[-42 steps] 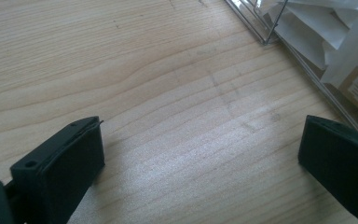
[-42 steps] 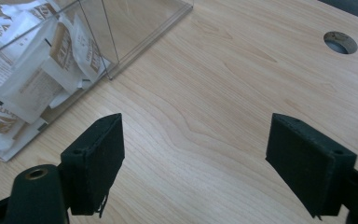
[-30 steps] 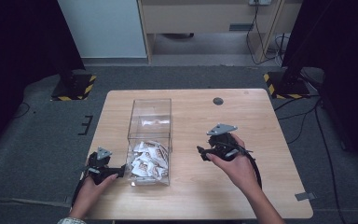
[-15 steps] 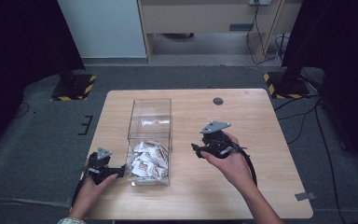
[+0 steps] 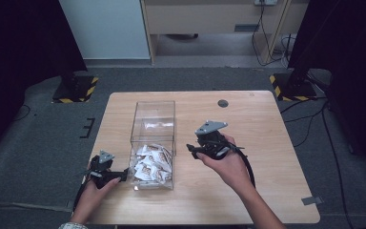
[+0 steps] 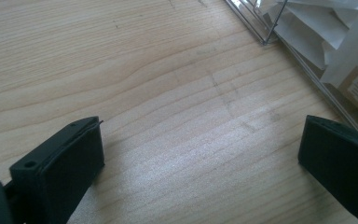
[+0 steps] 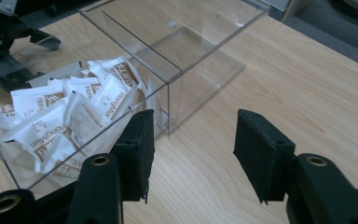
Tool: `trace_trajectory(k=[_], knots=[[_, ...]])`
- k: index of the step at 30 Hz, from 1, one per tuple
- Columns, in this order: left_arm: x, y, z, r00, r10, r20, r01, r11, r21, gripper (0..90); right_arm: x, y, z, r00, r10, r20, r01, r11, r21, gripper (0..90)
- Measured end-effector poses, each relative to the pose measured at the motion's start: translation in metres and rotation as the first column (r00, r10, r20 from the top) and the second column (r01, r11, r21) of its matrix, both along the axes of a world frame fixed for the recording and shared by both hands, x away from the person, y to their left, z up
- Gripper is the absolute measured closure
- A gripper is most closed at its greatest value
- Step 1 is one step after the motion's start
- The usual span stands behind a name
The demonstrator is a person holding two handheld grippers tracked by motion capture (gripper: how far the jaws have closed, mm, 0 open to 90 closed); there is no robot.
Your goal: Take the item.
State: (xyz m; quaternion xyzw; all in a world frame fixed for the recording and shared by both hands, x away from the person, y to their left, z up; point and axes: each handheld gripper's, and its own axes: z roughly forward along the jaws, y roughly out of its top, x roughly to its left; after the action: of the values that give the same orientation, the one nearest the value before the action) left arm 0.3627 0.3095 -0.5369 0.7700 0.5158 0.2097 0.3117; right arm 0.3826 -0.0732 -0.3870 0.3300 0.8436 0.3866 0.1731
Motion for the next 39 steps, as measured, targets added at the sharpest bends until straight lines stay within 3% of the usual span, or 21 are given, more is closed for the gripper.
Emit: trace_trajectory(k=[12, 32, 39], knots=[[0.0, 0.0, 0.0, 1.0, 0.0, 0.0, 0.0, 1.0, 0.0, 0.0, -0.001, 0.022, 0.004, 0.9987, 0.05, 0.002, -0.05, 0.9987, 0.008, 53.0], [0.0, 0.0, 0.0, 1.0, 0.0, 0.0, 0.0, 1.0, 0.0, 0.0, -0.003, 0.042, 0.006, 0.9958, 0.092, 0.0, -0.092, 0.9956, 0.018, 55.6], [0.0, 0.0, 0.0, 1.0, 0.0, 0.0, 0.0, 1.0, 0.0, 0.0, -0.009, 0.051, 0.005, 0.991, 0.134, 0.006, -0.134, 0.9909, 0.014, 58.1]])
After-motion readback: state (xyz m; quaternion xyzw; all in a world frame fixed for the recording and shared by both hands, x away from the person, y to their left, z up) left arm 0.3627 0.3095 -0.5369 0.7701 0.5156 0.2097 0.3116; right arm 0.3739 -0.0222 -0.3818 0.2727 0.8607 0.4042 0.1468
